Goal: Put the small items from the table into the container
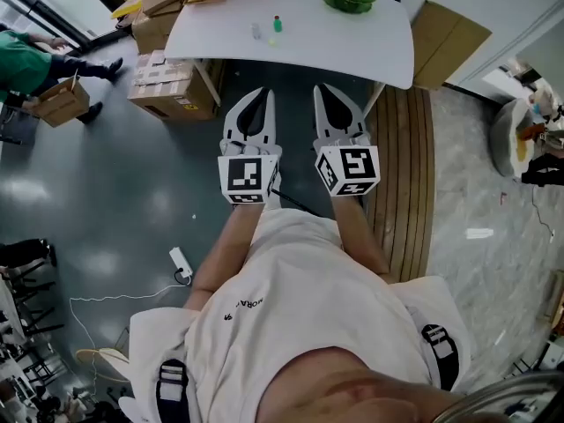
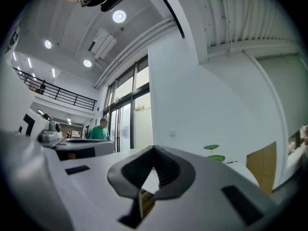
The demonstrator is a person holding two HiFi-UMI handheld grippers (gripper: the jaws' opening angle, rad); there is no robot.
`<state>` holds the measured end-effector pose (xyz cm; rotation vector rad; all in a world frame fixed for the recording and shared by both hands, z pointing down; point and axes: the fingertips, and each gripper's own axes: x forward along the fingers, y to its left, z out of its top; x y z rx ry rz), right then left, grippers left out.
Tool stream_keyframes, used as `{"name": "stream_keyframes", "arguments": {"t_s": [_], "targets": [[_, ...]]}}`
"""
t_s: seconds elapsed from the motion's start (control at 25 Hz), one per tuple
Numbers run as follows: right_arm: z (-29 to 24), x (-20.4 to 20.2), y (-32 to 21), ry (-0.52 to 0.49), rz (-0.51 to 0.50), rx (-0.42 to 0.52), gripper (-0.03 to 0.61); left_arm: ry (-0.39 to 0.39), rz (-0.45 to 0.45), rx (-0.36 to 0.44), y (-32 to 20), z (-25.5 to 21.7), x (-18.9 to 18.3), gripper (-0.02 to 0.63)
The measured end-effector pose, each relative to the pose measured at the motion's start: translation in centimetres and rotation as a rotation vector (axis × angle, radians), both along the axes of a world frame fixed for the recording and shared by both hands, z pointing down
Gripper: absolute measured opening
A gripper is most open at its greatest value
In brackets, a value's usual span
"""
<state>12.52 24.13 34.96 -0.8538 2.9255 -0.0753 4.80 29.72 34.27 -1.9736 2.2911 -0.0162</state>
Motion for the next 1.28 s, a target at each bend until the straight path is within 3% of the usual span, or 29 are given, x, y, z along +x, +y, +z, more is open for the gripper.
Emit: {"name": "stream_keyframes", "arguments": {"t_s": [0.6, 0.88, 1.28], "targets": [[0.7, -13.7, -15.0, 0.025, 0.012, 0.014, 0.005, 0.031, 0.023, 0.006, -15.7, 1.3, -13.9, 0.004], [-0.9, -19.1, -20.8, 0.011, 0.024, 0.012, 0.005, 0.006, 0.047, -0.002, -21.4, -0.1, -18.8, 0.005], [1.8, -26.2, -26.6, 0.034, 0.071, -0.048, 0.005, 0.023, 0.084, -0.087, -27.2, 2.7, -26.9, 0.005]]}}
